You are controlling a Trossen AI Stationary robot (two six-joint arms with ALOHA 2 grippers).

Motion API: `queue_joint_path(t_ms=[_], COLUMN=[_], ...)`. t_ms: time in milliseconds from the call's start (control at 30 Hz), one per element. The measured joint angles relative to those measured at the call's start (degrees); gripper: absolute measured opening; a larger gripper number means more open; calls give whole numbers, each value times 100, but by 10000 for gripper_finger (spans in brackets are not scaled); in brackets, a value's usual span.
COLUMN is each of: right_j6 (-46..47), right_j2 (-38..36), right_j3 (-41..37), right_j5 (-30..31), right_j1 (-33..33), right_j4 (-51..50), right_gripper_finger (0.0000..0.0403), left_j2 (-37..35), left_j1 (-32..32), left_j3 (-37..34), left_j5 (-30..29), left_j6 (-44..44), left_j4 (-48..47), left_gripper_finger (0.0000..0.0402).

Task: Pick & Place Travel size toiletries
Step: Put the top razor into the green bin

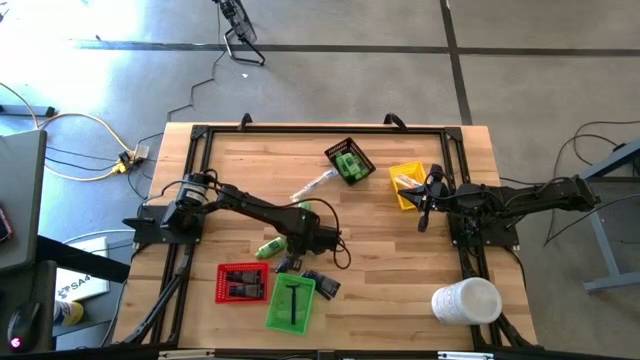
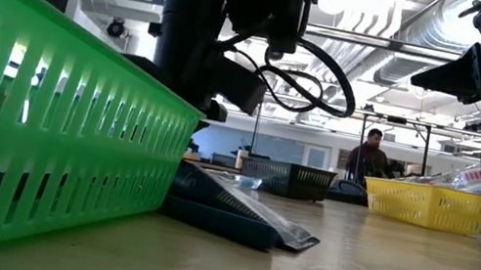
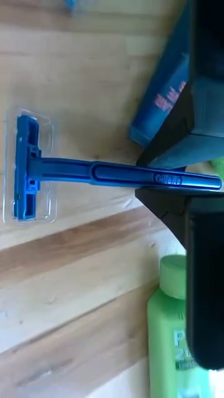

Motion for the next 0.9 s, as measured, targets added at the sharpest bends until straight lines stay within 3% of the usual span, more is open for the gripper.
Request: queue_joint_path(t_ms=[167, 500, 667, 900], right_j6=[0, 0, 0, 0], right_j2=[0, 0, 0, 0], right_j3=[0, 0, 0, 0], right_j5=[0, 0, 0, 1], right_j1=[0, 2, 2, -1], right_j4=[0, 0, -8, -22], right_gripper_finger=[3, 3, 3, 3], left_j2=[2, -78, -404, -1119], left_j1=[0, 0, 0, -4], left_j3=[0, -9, -9, -7], left_j5=[-405, -438, -431, -425], left_j6=[-8, 89, 59, -566], left_j4=[7, -73, -113, -142], left_gripper_finger=[47, 42, 26, 36])
